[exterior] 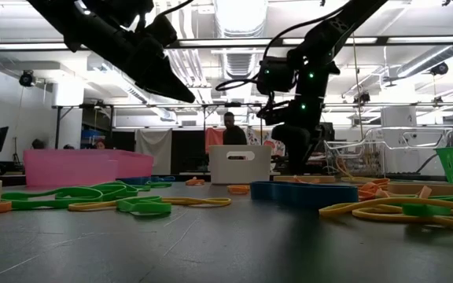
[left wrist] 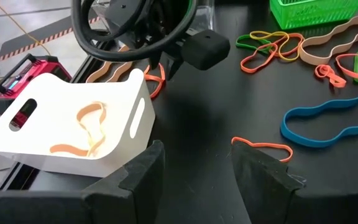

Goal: Sort rubber bands into baskets
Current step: Put the orange rubber band into the pink bin

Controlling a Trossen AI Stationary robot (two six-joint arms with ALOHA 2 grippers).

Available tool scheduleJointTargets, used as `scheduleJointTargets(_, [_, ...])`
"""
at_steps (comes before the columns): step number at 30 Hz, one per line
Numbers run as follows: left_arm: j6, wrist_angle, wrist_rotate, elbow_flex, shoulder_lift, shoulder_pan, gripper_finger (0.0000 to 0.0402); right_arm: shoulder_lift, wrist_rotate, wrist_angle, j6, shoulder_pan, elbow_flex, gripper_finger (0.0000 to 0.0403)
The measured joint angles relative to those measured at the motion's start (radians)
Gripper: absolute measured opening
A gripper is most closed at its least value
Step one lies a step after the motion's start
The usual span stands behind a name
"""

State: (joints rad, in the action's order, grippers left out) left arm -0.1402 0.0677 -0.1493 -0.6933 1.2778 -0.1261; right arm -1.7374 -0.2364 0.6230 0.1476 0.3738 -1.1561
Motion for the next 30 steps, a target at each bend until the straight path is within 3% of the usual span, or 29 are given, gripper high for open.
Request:
scheduleJointTargets(18, [0.0,-0.001,-0.001,0.0,0.0,0.0,0.0171,0.0,-0.001,-0.172,0.038,0.009,0.112,0.0132])
scheduleJointTargets(21, [0.0,0.001,-0.001,0.0,0.0,0.0,0.0171,0.0,0.0,-0.195,0.047,0.017,0.126,0.0108])
scheduleJointTargets(27, [0.0,0.004,-0.001,0.0,0.0,0.0,0.0171,0.001,0.0,-0.196,0.054,0.028,0.145,0.002])
scheduleJointTargets(30, [0.001,0.004,-0.001,0.0,0.0,0.0,0.0171,0.017,0.003,-0.186,0.042,0.025,0.147,0.0012])
